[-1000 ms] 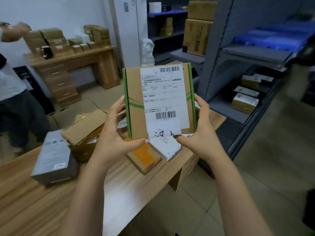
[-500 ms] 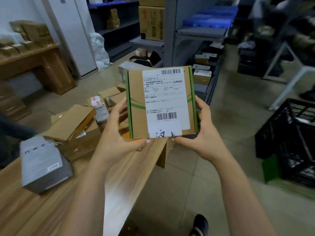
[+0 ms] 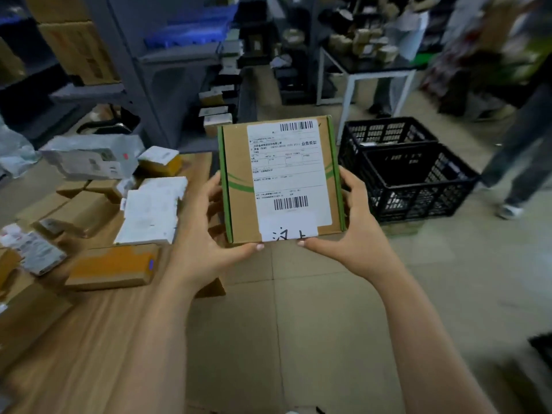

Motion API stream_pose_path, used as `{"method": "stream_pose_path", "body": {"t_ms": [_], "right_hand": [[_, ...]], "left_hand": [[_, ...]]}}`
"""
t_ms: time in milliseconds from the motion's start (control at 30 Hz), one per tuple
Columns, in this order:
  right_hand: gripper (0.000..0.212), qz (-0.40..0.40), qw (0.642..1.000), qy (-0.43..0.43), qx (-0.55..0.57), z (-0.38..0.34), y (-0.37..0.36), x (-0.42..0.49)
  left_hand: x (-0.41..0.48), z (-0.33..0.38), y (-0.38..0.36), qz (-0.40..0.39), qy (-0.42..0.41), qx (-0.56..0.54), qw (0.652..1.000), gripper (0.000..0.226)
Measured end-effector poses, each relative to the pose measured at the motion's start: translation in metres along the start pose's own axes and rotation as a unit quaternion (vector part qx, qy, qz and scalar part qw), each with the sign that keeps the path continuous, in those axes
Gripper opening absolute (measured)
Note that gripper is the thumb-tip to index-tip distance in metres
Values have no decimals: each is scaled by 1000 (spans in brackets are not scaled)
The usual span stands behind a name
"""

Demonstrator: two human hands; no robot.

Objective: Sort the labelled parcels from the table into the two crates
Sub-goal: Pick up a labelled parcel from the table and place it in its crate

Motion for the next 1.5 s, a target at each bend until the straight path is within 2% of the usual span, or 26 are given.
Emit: {"method": "stream_pose_path", "body": {"t_ms": [267, 633, 900, 1000, 1133, 1300, 1500], "right_hand": [[113, 143, 988, -33, -51, 15, 148, -89], [107, 251, 955, -140, -67, 38, 314, -238], [110, 356, 906, -205, -98, 54, 399, -336], [111, 392, 887, -218, -115, 60, 422, -361], [112, 436, 860, -232, -132, 68, 452, -386], [110, 489, 822, -253, -145, 78, 497, -406], [110, 553, 768, -292, -139, 96, 556, -409]], "left_hand": [[8, 96, -136, -125, -71, -37, 989, 116], [-44, 214, -326, -247, -118, -118, 955, 114], [-79, 287, -439, -353, -151, -131, 914, 120], [-85, 311, -475, -383, -172, -134, 898, 115], [-90, 339, -522, -418, -198, -137, 876, 110], [-84, 378, -586, -474, -218, -143, 841, 118], [-59, 423, -671, -529, -261, -156, 792, 111]]}}
Point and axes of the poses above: each hand's wrist, its own x-axis towards the middle knuckle, its own y-axis out of the back of the hand, z = x × y, the point moved 3 cm from there along x, towards the middle knuckle, and after that the axes turned 7 degrees about x, right-handed, at the moved point
